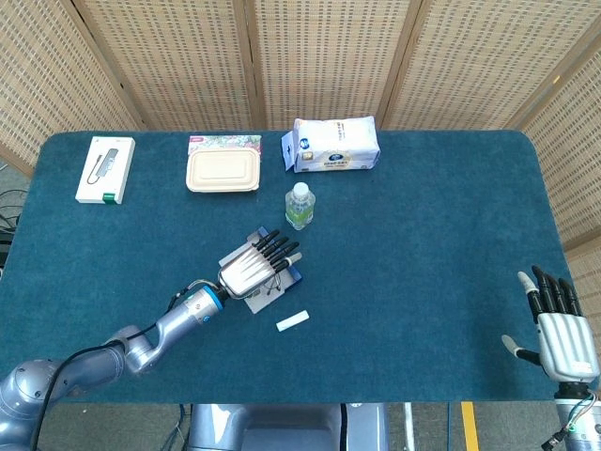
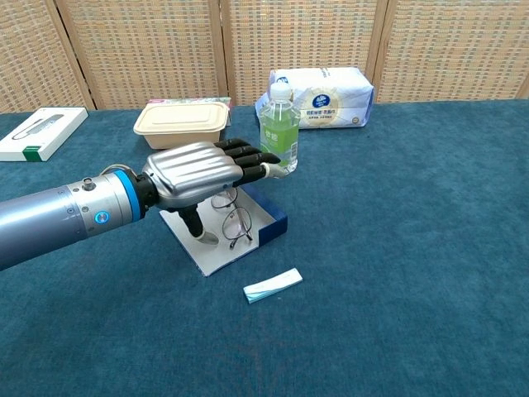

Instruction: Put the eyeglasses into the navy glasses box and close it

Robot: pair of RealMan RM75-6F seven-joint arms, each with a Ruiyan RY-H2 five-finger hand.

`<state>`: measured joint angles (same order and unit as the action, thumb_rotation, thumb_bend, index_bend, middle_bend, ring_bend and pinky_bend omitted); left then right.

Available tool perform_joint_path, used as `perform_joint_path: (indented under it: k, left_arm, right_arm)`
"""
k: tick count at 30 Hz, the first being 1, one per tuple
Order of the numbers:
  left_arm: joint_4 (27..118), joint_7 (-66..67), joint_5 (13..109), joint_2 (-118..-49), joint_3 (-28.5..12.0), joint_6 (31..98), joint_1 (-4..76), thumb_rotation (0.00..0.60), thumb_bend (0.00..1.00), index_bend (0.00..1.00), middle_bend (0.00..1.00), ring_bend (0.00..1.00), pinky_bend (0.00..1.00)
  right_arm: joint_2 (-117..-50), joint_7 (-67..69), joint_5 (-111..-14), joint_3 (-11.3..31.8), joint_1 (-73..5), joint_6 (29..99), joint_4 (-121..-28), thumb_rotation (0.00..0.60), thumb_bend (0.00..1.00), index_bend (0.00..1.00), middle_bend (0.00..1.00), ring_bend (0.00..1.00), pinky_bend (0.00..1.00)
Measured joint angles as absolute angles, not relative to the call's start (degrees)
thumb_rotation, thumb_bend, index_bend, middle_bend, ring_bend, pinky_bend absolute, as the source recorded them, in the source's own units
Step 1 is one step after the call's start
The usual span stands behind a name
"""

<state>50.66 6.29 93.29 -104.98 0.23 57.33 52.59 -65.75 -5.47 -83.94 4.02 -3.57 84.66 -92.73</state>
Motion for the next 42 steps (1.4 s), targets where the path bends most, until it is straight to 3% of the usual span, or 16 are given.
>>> perform_joint_path:
  k: [42]
  left_arm:
    - [40.77, 6.33, 92.88, -111.19, -2.06, 55.29, 57.14, 0.600, 0.14, 0.00, 0.00, 0.00, 0.00]
  right_arm:
    - [-65.67, -4.82, -83.86, 4.05, -3.47, 84.69, -92.71, 0.600, 0.21, 0.01, 0.00, 0.00, 0.00]
